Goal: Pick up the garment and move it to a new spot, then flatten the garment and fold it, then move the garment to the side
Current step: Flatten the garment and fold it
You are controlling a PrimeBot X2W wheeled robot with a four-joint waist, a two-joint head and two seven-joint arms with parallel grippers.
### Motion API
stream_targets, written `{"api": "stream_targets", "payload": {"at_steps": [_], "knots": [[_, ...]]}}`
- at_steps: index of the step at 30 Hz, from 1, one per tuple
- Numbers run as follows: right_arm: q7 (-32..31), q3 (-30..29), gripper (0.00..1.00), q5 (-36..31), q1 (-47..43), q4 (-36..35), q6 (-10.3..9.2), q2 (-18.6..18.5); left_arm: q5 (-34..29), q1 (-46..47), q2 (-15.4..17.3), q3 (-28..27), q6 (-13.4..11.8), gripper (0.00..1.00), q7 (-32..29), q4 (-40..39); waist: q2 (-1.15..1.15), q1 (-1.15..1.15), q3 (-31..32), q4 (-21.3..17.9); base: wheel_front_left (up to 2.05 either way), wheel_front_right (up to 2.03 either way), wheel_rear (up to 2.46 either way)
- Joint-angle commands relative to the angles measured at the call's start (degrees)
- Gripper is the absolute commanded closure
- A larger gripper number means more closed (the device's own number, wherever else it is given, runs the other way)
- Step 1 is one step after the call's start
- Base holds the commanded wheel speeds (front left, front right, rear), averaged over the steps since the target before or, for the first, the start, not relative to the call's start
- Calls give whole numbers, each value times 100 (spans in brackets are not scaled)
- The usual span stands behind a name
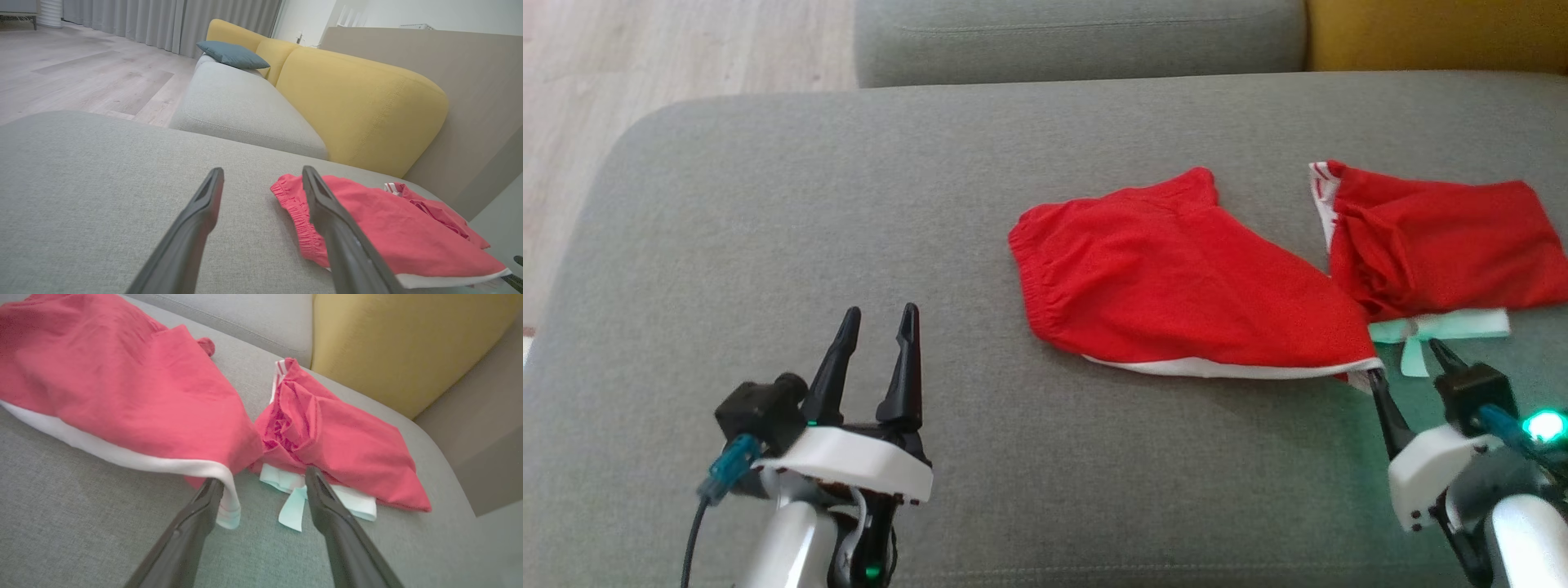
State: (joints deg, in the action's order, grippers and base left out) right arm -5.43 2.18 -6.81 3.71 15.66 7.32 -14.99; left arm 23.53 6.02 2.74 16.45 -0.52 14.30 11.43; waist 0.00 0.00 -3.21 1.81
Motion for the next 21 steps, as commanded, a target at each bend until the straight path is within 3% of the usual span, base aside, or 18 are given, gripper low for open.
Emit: {"api": "stream_targets", "payload": {"at_steps": [1, 7, 11, 21], "knots": [[12, -120, 0, -8, -50, -282, 17, 77, -21, 211, 14, -154, 3, 0, 70, -158, 0, 0, 15, -68, 0, 0, 0], [274, -886, 0, 140, -264, -737, 17, 842, -45, 211, 14, -164, 11, 0, 70, -171, 0, 0, 49, -251, 0, 0, 0], [521, -1035, 0, 345, -285, -960, 17, 1080, -62, 209, 14, -148, 30, 0, 70, -182, 0, 0, 51, -331, 0, 0, 0], [1389, -924, 0, 1399, -233, -1024, 17, 1209, -33, 252, 14, -64, 112, 0, 70, -212, 0, 0, -68, -425, 0, 0, 0]]}}
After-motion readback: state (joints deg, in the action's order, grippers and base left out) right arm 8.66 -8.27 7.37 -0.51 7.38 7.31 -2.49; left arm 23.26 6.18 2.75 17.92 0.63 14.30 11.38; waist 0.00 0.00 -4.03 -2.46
